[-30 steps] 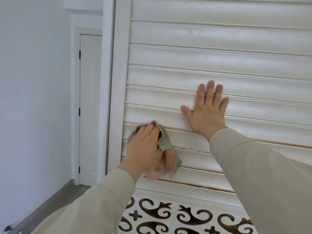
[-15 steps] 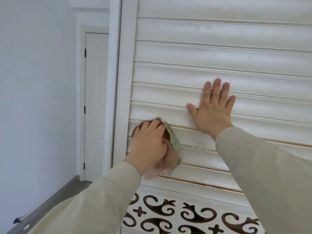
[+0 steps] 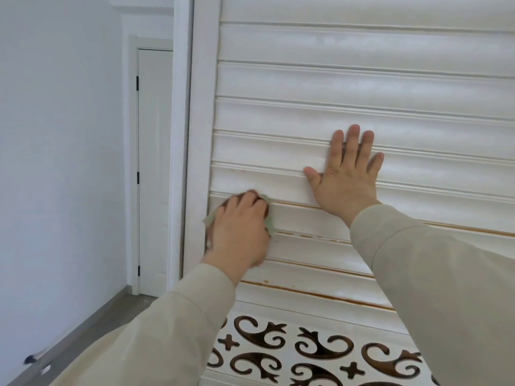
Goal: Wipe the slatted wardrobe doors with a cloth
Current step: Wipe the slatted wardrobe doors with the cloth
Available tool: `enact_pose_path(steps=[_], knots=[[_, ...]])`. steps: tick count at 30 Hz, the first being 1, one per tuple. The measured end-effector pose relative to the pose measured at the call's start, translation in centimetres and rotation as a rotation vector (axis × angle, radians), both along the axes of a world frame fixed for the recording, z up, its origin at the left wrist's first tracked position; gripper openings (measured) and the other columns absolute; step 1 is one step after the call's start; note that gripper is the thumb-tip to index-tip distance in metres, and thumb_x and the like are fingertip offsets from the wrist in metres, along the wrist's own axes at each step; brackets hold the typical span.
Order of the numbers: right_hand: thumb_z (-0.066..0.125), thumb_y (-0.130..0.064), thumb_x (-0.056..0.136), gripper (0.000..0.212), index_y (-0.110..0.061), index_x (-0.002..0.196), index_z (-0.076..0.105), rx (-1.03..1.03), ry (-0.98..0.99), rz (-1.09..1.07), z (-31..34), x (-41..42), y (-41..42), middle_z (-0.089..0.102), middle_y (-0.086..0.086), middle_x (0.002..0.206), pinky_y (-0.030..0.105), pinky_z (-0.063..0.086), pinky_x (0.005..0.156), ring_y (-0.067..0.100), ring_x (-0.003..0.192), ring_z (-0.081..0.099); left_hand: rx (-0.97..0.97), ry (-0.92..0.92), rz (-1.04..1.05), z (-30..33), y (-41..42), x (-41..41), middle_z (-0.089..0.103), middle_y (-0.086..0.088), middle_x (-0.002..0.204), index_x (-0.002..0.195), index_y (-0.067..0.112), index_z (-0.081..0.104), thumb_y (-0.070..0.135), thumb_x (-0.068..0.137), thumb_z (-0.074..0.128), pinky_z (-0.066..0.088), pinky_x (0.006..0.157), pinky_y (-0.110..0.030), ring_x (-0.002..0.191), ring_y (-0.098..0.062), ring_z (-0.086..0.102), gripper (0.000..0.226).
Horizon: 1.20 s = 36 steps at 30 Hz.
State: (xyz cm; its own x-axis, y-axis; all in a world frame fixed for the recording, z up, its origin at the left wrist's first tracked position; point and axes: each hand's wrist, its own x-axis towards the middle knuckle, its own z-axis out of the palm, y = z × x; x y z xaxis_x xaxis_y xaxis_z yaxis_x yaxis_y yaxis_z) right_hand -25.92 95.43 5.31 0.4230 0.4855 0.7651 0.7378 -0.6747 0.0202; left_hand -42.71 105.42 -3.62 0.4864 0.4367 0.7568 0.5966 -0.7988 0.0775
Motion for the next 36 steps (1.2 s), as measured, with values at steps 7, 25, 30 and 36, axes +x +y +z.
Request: enact_pose_path(steps=[7, 25, 30, 36], knots=[[0.015, -0.069, 0.094, 0.088, -0.014, 0.153, -0.020, -0.030, -0.018, -0.004, 0.2, -0.4, -0.4, -0.027, 0.014, 0.160, 0.061, -0.003, 0.118, 0.039, 0.146, -0.024, -0.029, 0.030, -0.041, 1.1, 0.6, -0.6, 0.052, 0.008, 0.129, 0.116, 0.029, 0.058, 0.036, 0.077, 0.044, 0.035, 0.100, -0.041, 0.119, -0.024, 0.048, 0.042], [0.059, -0.044, 0.085, 0.099, -0.025, 0.156, -0.008, -0.274, -0.195, 0.140, 1.9, 1.5, -6.1, -0.012, 0.008, 0.163, 0.049, 0.015, 0.116, 0.033, 0.149, -0.006, 0.026, 0.122, -0.099, 1.5, -7.9, 6.3, 0.051, 0.006, 0.126, 0.120, 0.032, 0.056, 0.030, 0.080, 0.052, 0.035, 0.100, -0.043, 0.120, -0.026, 0.047, 0.040], [0.060, -0.047, 0.089, 0.094, -0.028, 0.157, -0.002, -0.358, -0.286, 0.204, 1.4, 3.8, -7.8, -0.018, 0.007, 0.163, 0.043, 0.006, 0.120, 0.029, 0.150, -0.014, -0.221, 0.129, 0.123, 2.7, -3.5, 1.1, 0.045, 0.008, 0.136, 0.123, 0.033, 0.051, 0.023, 0.082, 0.049, 0.030, 0.108, -0.046, 0.130, -0.025, 0.039, 0.042], [0.054, -0.054, 0.091, 0.090, -0.032, 0.156, -0.006, -0.370, -0.232, 0.213, 0.8, 3.7, -6.3, -0.027, 0.011, 0.160, 0.049, -0.005, 0.120, 0.036, 0.146, -0.025, -0.247, 0.197, 0.110, 3.4, -5.2, 2.1, 0.046, 0.002, 0.125, 0.115, 0.024, 0.052, 0.023, 0.082, 0.057, 0.036, 0.097, -0.044, 0.119, -0.027, 0.043, 0.033]])
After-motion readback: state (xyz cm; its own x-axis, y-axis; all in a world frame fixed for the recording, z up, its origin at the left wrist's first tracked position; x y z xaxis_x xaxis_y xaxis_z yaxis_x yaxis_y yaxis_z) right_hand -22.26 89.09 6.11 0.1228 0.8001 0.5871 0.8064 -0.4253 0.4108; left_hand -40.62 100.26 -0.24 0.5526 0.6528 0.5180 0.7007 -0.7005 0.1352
